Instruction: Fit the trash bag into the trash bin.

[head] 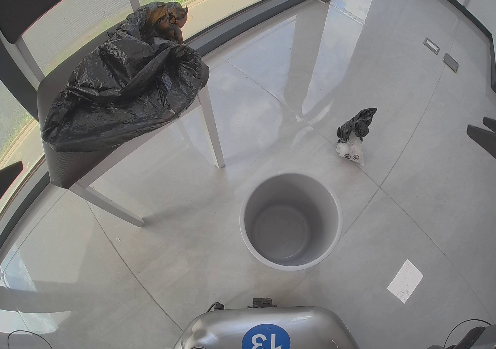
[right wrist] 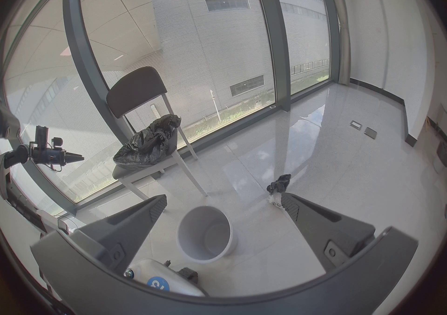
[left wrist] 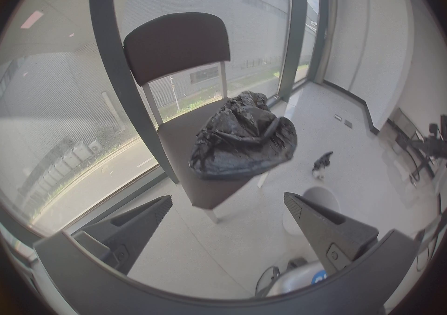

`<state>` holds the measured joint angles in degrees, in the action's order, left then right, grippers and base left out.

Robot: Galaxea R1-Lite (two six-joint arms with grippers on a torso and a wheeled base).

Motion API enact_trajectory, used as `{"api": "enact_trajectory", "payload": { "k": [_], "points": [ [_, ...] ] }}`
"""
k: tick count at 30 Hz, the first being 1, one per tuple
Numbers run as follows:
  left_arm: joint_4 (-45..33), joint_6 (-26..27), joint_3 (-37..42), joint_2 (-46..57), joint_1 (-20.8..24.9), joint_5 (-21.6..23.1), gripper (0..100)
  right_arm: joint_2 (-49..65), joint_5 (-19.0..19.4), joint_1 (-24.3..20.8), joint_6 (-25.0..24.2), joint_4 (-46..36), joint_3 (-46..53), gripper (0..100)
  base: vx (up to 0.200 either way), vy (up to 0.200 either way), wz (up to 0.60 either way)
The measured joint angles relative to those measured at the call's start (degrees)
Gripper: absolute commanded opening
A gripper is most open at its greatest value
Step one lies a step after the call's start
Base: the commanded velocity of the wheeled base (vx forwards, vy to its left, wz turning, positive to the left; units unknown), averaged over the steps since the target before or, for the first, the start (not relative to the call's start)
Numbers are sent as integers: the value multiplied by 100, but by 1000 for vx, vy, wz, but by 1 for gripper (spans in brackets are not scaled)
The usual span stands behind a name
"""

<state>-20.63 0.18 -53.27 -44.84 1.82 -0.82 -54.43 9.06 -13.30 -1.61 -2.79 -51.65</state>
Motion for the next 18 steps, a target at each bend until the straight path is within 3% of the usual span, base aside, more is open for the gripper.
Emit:
{"api": "enact_trajectory", "payload": {
  "k": [10, 18],
  "points": [
    [917, -374, -466, -1409, -1102, 293, 100, -858, -55, -508, 9, 61, -859, 100, 0, 0, 0],
    [900, -421, -653, -1743, -1126, 379, 100, -1089, -69, -690, 9, 55, -995, 100, 0, 0, 0]
  ]
}}
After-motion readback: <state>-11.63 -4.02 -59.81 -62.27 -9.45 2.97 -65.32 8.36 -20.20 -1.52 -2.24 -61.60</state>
